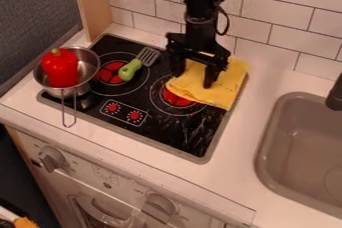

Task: Move the yellow cloth in the bottom right of the table

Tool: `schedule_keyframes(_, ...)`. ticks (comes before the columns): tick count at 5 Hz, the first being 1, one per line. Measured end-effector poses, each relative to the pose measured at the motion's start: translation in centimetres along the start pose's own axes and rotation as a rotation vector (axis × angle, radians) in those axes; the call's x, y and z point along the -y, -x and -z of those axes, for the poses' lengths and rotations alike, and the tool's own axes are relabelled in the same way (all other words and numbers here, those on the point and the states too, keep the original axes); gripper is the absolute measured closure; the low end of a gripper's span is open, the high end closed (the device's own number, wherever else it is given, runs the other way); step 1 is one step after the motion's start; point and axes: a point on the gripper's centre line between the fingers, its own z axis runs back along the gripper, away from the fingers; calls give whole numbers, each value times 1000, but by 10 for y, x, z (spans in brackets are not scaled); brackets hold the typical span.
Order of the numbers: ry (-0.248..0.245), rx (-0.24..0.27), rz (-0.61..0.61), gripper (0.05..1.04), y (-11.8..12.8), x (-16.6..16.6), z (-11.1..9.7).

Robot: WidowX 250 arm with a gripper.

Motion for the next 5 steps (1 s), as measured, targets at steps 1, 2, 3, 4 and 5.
schedule_keyframes(1, -18, -16, 12, 83, 3, -1, 4)
schedule_keyframes(2, -28, -25, 26, 83, 13, 3, 6)
schedule_keyframes(3, -15, -26, 62, 87, 34, 14, 3)
schedule_keyframes(4, 3, -31, 112, 86, 63, 23, 1)
schedule_keyframes(5, 15, -47, 156, 86, 90, 33, -1)
